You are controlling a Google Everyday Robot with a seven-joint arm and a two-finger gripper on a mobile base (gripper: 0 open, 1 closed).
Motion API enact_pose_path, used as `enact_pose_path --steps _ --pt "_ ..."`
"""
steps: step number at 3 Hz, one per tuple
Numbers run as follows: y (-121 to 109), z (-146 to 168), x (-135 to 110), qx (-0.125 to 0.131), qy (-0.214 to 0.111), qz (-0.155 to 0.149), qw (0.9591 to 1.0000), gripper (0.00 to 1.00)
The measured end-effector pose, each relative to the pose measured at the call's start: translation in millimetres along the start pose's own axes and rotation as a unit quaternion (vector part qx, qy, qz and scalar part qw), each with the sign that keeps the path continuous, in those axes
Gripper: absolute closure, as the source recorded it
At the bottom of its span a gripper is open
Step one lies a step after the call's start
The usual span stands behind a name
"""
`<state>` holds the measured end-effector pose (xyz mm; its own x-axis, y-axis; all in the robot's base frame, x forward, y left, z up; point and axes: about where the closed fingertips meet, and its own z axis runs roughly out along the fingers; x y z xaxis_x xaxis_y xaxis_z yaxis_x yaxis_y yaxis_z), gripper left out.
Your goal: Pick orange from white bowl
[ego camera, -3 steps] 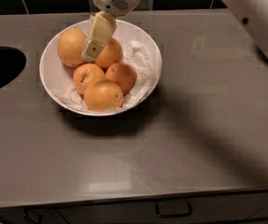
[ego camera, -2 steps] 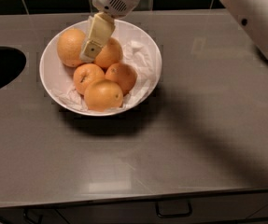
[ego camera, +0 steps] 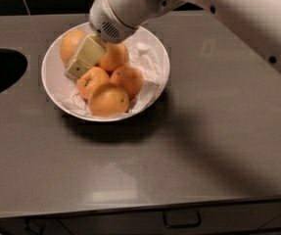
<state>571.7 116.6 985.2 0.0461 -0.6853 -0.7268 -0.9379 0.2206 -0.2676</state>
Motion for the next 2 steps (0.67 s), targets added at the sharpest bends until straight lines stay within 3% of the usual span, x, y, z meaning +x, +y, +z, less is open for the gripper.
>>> enact_pose_path --steps 1,2 --pt "-4.5 11.8 -0.5 0.017 -0.013 0.012 0.9997 0.00" --pt "-4.5 11.9 -0.5 0.017 -0.013 0.012 0.9997 0.00"
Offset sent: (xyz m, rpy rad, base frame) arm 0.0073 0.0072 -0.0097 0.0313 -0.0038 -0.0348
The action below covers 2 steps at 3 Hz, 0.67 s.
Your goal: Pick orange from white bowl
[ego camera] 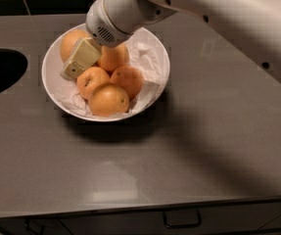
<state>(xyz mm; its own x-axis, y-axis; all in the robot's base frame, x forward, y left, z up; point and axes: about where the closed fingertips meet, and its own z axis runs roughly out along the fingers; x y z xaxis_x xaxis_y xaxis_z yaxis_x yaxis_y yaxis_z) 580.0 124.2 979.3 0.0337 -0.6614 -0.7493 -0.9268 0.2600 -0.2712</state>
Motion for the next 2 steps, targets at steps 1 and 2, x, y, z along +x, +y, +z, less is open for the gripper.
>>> enact_pose_path --steps 1,2 --pt "-1.9 5.0 0.7 0.003 0.002 0.006 1.0000 0.00" --pt "-6.9 12.1 2.3 0.017 0.005 0.015 0.9997 0.00"
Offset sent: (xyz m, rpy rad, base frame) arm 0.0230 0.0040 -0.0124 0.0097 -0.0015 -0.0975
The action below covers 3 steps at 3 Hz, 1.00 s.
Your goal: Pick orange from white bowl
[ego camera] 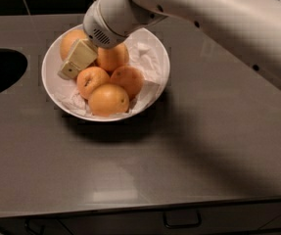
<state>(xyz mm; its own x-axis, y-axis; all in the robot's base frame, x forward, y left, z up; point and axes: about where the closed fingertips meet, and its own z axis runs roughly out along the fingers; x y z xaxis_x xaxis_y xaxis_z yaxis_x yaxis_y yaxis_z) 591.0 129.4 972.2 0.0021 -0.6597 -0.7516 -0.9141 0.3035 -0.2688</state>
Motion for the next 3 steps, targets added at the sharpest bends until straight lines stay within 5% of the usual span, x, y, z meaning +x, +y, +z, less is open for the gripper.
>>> enact_pose_path --steps 3 --pt "-13 25 -3 0.057 0.022 0.010 0.9981 0.00"
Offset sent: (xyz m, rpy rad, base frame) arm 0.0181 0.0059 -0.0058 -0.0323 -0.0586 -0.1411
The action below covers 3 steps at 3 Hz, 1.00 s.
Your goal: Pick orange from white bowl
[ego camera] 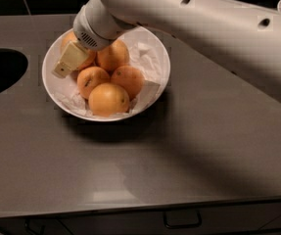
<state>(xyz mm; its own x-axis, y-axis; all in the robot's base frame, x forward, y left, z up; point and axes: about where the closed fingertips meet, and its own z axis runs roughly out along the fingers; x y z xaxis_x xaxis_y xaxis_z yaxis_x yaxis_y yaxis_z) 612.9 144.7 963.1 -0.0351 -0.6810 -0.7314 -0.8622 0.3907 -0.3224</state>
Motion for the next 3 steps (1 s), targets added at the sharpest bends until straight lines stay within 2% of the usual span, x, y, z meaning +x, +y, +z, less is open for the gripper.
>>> enact_pose_path --steps 1,3 --pt "-1.2 6.2 0.3 0.001 0.001 0.001 1.0000 0.00" --pt "-0.4 15.4 -2.9 0.027 0.027 -0.012 0.9992 0.00"
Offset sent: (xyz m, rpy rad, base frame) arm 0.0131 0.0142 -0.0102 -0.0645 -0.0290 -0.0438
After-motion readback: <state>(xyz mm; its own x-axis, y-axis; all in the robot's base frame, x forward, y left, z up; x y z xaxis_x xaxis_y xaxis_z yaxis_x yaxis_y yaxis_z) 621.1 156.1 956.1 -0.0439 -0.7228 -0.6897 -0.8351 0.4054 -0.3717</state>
